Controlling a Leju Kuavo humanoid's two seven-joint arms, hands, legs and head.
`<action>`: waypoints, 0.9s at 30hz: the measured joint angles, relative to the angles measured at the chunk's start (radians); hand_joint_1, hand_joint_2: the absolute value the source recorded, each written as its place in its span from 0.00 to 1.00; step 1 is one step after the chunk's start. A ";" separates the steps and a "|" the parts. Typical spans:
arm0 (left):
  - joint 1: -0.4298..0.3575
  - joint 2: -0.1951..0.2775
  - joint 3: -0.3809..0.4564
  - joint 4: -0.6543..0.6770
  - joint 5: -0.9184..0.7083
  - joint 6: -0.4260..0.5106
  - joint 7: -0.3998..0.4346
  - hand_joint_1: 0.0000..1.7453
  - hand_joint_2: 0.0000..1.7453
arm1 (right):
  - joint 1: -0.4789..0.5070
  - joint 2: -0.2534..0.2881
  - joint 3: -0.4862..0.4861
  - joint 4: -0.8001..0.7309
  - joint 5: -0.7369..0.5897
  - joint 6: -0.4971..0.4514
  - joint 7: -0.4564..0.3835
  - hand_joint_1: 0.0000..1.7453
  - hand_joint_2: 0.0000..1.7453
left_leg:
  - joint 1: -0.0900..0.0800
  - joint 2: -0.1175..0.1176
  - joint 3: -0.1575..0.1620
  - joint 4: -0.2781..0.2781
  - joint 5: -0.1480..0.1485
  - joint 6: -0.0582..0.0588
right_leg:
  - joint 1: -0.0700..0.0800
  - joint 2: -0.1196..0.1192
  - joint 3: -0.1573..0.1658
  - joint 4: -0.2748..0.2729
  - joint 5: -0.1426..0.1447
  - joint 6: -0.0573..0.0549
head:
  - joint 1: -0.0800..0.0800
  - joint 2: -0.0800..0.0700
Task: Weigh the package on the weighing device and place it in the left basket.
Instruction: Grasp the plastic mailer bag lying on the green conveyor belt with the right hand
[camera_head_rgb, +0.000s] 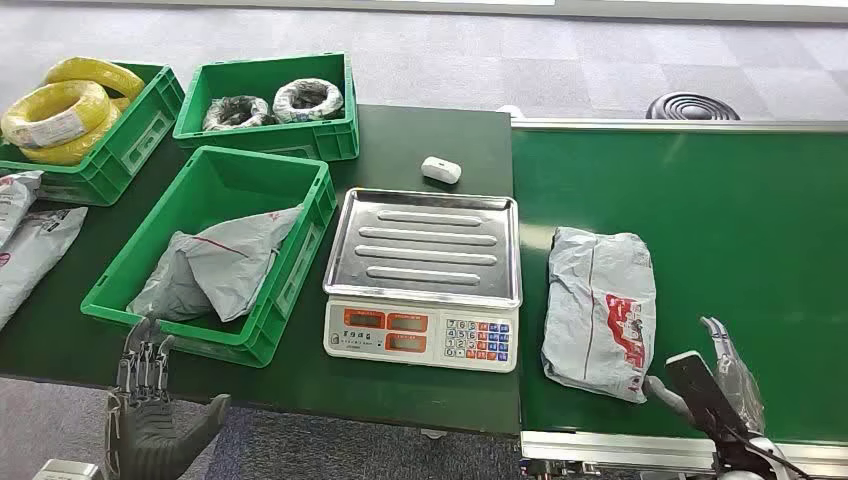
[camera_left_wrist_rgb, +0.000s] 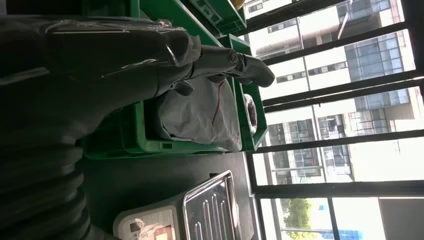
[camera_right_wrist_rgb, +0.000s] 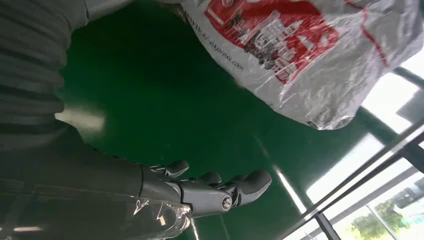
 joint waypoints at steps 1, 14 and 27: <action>-0.003 0.001 -0.001 0.002 0.000 -0.001 0.000 0.00 1.00 | -0.025 -0.001 0.006 0.031 0.015 0.006 -0.004 0.00 1.00 | 0.000 0.000 0.000 0.000 0.000 0.000 | 0.000 0.000 0.000 0.000 0.000 0.000 | 0.000 0.000; -0.044 0.017 -0.020 0.044 0.009 -0.014 -0.012 0.00 1.00 | -0.377 0.030 0.138 0.509 0.197 0.029 -0.065 0.00 1.00 | 0.000 -0.002 -0.001 0.000 0.001 0.000 | 0.000 -0.002 0.000 0.000 0.000 0.000 | 0.000 0.000; -0.053 0.015 -0.015 0.053 -0.022 -0.033 0.017 0.00 1.00 | -0.545 0.087 0.236 0.697 0.314 0.196 0.141 1.00 1.00 | 0.000 -0.002 0.001 0.000 0.001 0.001 | 0.000 -0.002 0.001 0.000 0.000 0.000 | 0.000 0.000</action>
